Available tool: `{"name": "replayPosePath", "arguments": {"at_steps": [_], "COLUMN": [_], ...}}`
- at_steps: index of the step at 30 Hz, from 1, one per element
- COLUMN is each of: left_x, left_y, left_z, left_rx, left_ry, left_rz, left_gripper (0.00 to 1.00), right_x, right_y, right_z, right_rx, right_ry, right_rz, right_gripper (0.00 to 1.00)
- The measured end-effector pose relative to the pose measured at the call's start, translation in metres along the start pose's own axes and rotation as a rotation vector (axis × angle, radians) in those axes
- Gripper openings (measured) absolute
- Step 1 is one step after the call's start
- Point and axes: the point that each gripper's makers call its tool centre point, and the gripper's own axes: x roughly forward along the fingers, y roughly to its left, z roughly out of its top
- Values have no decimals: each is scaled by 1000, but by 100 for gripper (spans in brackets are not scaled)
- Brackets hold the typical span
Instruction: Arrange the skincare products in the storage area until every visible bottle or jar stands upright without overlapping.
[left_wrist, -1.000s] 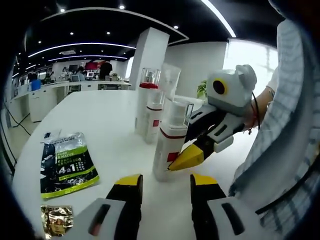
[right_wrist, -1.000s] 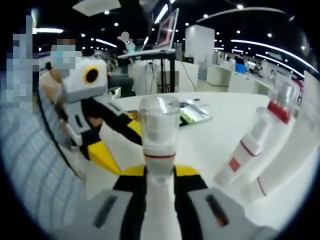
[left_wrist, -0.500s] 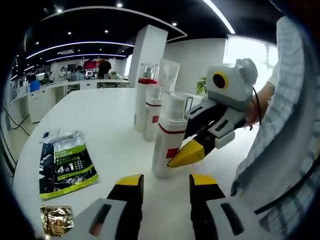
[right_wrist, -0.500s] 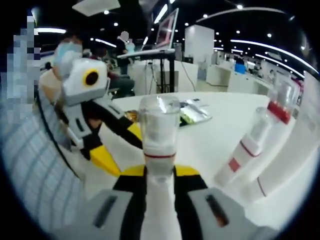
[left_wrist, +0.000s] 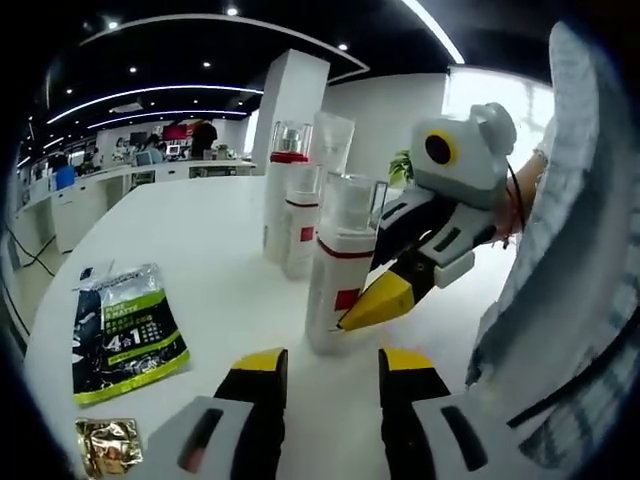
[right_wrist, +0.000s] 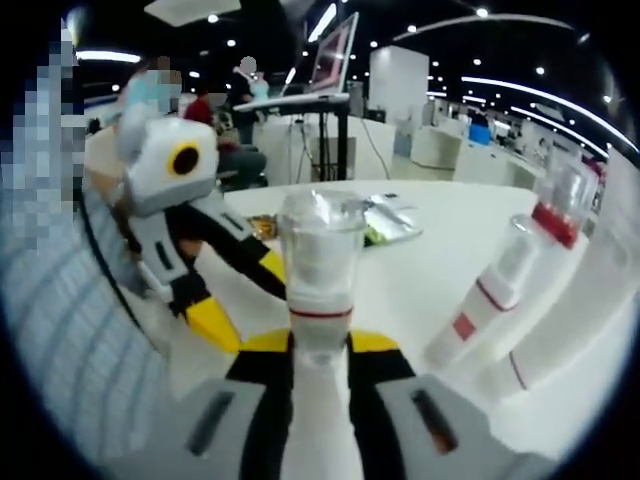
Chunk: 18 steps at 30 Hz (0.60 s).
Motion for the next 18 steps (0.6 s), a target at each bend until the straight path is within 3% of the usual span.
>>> {"name": "replayPosePath", "arguments": {"at_steps": [8,18], "left_x": [9,10], "left_y": [-3,-2], "left_z": [-1,0], "left_rx": [95,88], "left_ry": [68,63], "left_rz": [-55,-61], "left_gripper": [38,38], "right_x": [-1,-2], "right_y": [0,-2], "right_z": [-1,-1], "right_rx": [24,40], "right_ry": [-18,-21], "right_rz": [-53,-77], "right_gripper": [18,18]}}
